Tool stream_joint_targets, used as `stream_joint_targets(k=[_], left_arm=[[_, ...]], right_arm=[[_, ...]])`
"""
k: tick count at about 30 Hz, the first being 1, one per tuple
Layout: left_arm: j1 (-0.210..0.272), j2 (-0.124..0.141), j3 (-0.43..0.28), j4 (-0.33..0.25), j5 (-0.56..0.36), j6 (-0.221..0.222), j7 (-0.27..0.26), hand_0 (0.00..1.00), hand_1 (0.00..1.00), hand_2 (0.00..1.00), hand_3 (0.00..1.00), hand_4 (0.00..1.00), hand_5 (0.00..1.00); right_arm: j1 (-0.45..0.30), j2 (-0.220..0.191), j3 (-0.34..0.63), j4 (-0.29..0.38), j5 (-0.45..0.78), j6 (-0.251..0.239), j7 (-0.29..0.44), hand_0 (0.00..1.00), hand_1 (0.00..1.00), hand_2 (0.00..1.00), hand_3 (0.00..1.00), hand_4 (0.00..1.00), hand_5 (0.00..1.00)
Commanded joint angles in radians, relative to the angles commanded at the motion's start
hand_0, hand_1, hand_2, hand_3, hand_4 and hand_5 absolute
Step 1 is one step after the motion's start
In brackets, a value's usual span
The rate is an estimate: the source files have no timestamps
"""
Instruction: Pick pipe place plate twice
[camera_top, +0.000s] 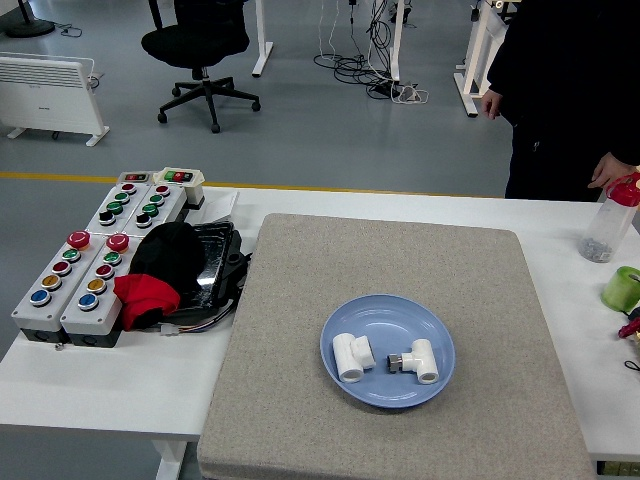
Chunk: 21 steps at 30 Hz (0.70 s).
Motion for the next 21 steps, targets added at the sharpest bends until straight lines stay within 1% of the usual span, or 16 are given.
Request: stream_joint_targets(k=[4, 10, 16, 19, 20, 21], left_arm=[[-0.004, 0.000, 0.000, 0.000, 0.002, -0.001, 0.000, 0.721, 0.742, 0.702, 0.647, 0.396, 0.998], [-0.005, 0.001, -0.002, 0.000, 0.004, -0.001, 0.001, 0.721, 0.742, 0.702, 0.648, 0.396, 0.998], [-0.005, 0.001, -0.003, 0.000, 0.003, -0.002, 0.002, 0.721, 0.741, 0.702, 0.649, 0.395, 0.998], [-0.006, 0.001, -0.002, 0.000, 0.002, -0.002, 0.002, 0.721, 0.741, 0.702, 0.649, 0.395, 0.998], [-0.006, 0.001, -0.002, 0.000, 0.001, -0.002, 0.001, 0.721, 0.741, 0.702, 0.648, 0.396, 0.998], [-0.006, 0.001, -0.002, 0.000, 0.001, -0.002, 0.001, 0.721, 0.741, 0.702, 0.648, 0.396, 0.998]], right_arm=[[-0.010, 0.010, 0.007, -0.005, 0.001, -0.005, 0.004, 0.866, 0.805, 0.893, 0.873, 0.592, 0.481], [-0.012, 0.010, 0.014, -0.004, 0.004, -0.006, 0.008, 0.865, 0.806, 0.895, 0.872, 0.589, 0.479], [-0.009, 0.010, 0.010, -0.003, 0.006, 0.017, -0.007, 0.864, 0.805, 0.890, 0.871, 0.584, 0.494], [-0.007, 0.010, 0.011, -0.002, 0.008, 0.019, -0.006, 0.864, 0.805, 0.890, 0.871, 0.584, 0.494], [-0.007, 0.010, 0.011, -0.002, 0.008, 0.018, -0.006, 0.862, 0.808, 0.890, 0.869, 0.583, 0.520], [-0.006, 0.009, 0.012, -0.002, 0.010, 0.019, -0.005, 0.862, 0.808, 0.890, 0.869, 0.583, 0.520]])
